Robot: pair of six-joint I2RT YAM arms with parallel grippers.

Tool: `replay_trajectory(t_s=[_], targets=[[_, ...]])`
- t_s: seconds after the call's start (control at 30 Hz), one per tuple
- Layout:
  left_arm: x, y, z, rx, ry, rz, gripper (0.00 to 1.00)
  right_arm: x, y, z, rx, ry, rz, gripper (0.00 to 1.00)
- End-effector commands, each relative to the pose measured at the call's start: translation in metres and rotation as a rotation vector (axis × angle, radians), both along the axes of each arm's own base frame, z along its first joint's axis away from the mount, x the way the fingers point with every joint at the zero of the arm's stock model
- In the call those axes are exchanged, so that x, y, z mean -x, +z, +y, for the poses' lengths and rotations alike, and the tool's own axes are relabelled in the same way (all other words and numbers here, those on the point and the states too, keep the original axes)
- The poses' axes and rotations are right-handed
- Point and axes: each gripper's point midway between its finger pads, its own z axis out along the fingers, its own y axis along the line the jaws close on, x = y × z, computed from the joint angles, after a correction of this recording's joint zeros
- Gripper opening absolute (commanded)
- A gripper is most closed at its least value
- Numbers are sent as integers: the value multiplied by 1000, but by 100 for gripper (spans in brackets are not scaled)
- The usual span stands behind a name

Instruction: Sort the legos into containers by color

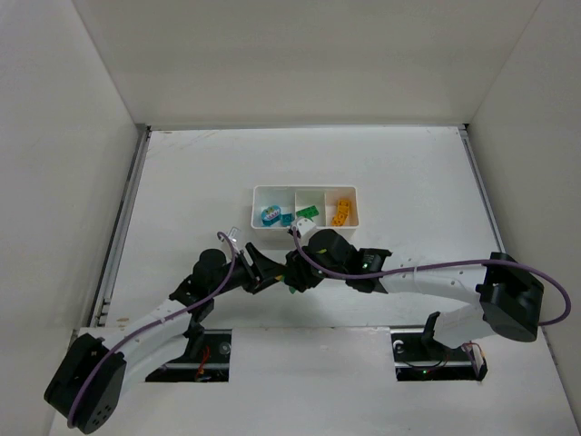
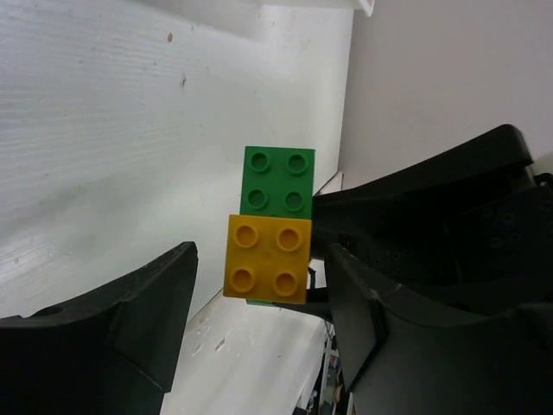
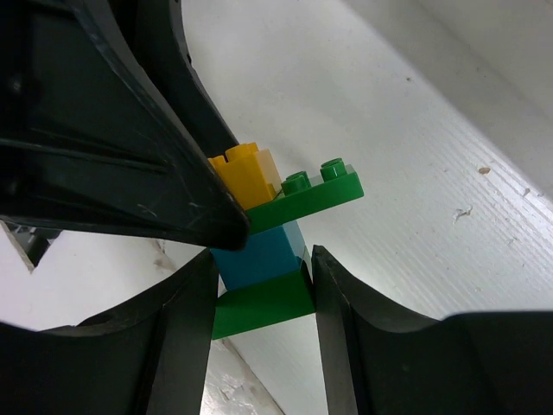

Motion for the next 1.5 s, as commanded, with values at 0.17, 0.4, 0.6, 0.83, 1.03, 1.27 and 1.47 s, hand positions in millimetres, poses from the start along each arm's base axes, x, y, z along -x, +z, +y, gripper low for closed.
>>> replay_trajectory(t_s=[0.17,0.4,0.6,0.83,1.03,1.27,1.47], targets=[[-3,31,-14,59,-53,-114,49,-10,31,20,-111,7,-50,49],[-3,32,-16,66,-54,-121,36,-9,32,25,-127,17,-49,49],[-8,33,-10,88,-10,-122,21,-6,31,28,-151,22,-37,49],[-22,53,5,146,82,-159,14,-8,34,23,-167,4,-58,77],[-43,67,23,152,171,-181,14,-3,59,2,-247,-15,-102,90],[-67,108,44,191,266,-271,14,-22,122,-19,-523,-115,-103,86],[-78,137,47,227,279,-323,15,-45,161,-2,-766,-180,-18,41]])
